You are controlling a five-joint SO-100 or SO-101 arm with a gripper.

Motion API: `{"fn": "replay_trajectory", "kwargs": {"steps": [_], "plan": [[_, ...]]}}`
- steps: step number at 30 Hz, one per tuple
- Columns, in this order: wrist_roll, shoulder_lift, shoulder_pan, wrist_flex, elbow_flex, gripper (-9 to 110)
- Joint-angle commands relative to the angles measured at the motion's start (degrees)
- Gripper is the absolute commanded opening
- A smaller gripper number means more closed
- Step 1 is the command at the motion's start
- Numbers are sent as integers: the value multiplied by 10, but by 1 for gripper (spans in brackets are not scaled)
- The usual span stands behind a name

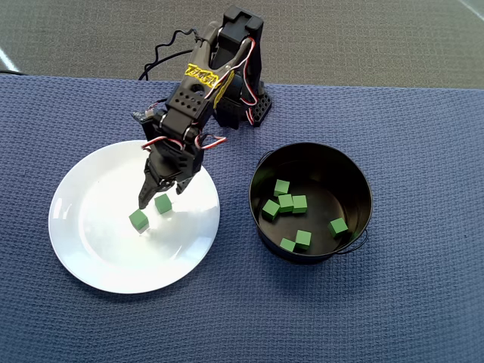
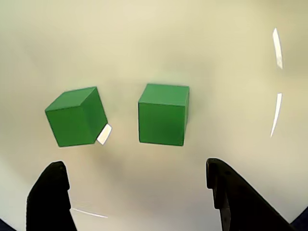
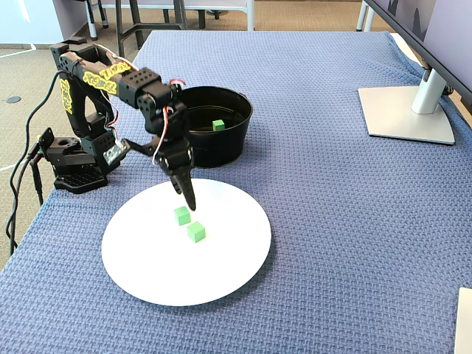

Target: Pick up the green cubes from the white plate and place them in the black recipient

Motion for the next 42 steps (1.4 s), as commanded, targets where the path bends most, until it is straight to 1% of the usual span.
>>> {"fn": "replay_trajectory", "kwargs": {"steps": [1,9,18,34,42], "plan": [[24,-15,10,4,-15,33],[43,-91,32,-1,-60,32],[42,-98,34,-16,-58,29],[34,-91,33,-46,-35,16],[33,-103,38,-40,-48,11]]}}
